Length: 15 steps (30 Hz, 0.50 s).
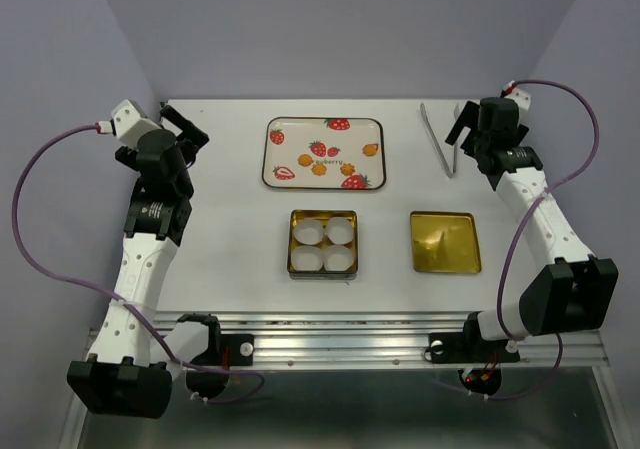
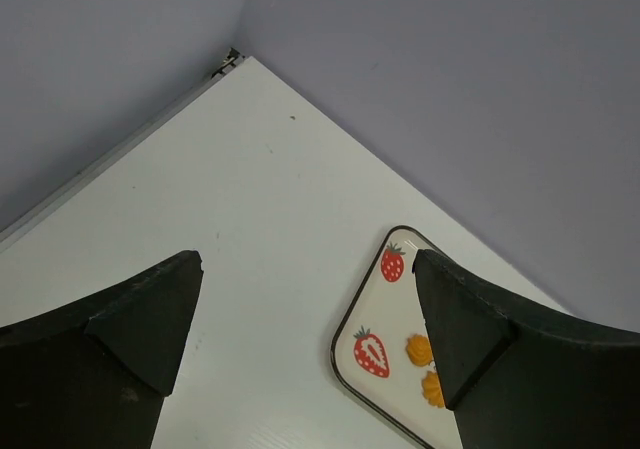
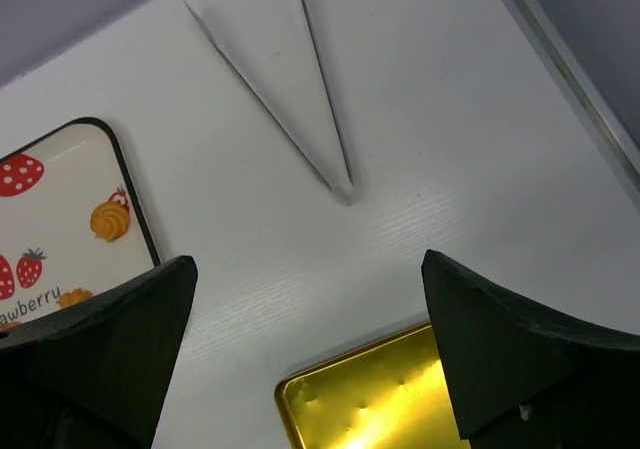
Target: Pack the cookies
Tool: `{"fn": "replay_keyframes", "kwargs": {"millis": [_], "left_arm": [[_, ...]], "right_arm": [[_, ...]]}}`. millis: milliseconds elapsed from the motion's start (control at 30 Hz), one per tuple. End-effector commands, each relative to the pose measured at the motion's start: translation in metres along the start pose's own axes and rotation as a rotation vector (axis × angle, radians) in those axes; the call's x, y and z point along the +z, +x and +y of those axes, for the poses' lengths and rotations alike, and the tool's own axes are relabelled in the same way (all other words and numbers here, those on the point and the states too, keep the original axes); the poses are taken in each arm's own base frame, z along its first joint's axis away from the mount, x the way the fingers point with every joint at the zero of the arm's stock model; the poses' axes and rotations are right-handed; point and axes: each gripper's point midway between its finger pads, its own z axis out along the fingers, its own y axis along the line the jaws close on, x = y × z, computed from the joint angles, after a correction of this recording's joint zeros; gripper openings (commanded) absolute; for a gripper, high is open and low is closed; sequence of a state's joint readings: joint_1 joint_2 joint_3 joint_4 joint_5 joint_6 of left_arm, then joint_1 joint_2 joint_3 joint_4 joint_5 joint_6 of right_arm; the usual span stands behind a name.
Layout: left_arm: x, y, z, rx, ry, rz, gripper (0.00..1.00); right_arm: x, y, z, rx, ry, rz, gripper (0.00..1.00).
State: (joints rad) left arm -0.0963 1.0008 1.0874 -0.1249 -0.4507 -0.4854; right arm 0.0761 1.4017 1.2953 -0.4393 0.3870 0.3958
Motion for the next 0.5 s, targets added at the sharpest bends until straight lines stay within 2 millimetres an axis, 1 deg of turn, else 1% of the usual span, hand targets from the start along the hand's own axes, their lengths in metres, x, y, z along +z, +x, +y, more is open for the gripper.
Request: {"fn": "replay_keyframes", "kwargs": {"millis": [0, 33, 67, 133, 233, 267, 300, 333, 367, 400, 433, 467], "left_arm": [[-0.007, -0.03, -0.004, -0.053, 0.0, -0.083, 0.99], [-0.007, -0.03, -0.005, -0.052, 0.001, -0.086, 0.99], [-0.006, -0.029, -0.004, -0.052, 0.0, -0.087, 0.99], [-0.004, -0.03, -0.005, -0.056, 0.002, -0.093, 0.99], [0.0, -0.026, -0.006, -0.048, 0.001, -0.087, 0.99], [0.004, -0.021, -0.006, -0.044, -0.003, -0.076, 0.99], [0.006, -0.019, -0.007, -0.044, 0.0, -0.074, 0.99], [0.01, -0.012, -0.01, -0.034, 0.011, -0.053, 0.99], [0.013, -0.007, -0.011, -0.023, 0.017, -0.04, 0.99], [0.016, -0.002, -0.012, -0.012, 0.021, -0.027, 0.99], [0.021, 0.007, -0.014, 0.008, 0.03, 0.0, 0.99], [0.024, 0.009, -0.016, 0.019, 0.033, 0.01, 0.99]], "right_arm": [[-0.004, -0.038, 0.009, 0.025, -0.025, -0.124, 1.0], [-0.003, -0.041, 0.012, 0.021, -0.04, -0.142, 1.0], [-0.001, -0.04, 0.015, -0.005, -0.06, -0.144, 1.0], [0.008, -0.034, 0.028, -0.063, -0.13, -0.143, 1.0], [0.023, -0.034, 0.032, -0.11, -0.12, -0.13, 1.0], [0.039, -0.032, 0.032, -0.155, -0.102, -0.113, 1.0], [0.047, -0.028, 0.037, -0.196, -0.121, -0.099, 1.0], [0.055, -0.023, 0.04, -0.249, -0.132, -0.08, 1.0], [0.074, -0.007, 0.04, -0.32, -0.131, -0.038, 1.0], [0.081, -0.009, 0.045, -0.341, -0.138, -0.038, 1.0], [0.091, -0.007, 0.04, -0.354, -0.116, -0.028, 1.0], [0.107, 0.007, 0.039, -0.394, -0.106, 0.007, 1.0]]}}
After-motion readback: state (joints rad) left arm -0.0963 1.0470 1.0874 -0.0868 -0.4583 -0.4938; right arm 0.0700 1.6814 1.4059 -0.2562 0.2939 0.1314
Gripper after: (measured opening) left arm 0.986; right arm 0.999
